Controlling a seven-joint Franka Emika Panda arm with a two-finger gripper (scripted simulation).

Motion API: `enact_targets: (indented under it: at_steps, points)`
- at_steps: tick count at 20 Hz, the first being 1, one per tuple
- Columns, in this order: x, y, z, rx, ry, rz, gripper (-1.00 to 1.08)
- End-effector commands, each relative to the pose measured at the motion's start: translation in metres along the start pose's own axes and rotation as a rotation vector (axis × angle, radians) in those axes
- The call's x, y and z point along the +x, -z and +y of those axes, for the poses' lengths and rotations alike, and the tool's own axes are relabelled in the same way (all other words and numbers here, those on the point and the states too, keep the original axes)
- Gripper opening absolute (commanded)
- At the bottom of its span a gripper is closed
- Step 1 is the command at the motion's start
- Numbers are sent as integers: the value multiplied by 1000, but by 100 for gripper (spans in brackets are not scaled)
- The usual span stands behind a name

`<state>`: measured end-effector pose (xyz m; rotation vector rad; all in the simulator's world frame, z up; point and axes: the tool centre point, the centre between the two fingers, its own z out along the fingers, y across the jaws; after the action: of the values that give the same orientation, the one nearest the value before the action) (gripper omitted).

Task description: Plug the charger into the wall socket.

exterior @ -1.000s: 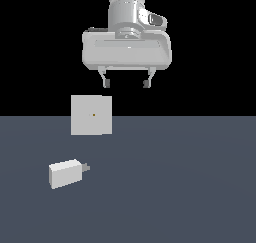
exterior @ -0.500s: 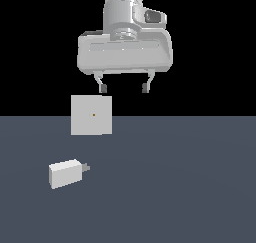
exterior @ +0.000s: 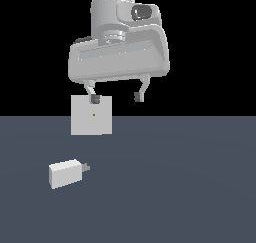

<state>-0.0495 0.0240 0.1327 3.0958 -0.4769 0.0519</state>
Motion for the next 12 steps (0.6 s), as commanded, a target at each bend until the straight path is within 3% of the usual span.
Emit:
enact_targets:
  at_steps: [1, 12]
  points:
    - [-9, -6, -3, -2, -54, 3, 100]
    - [-42, -32, -19, -11, -275, 14, 100]
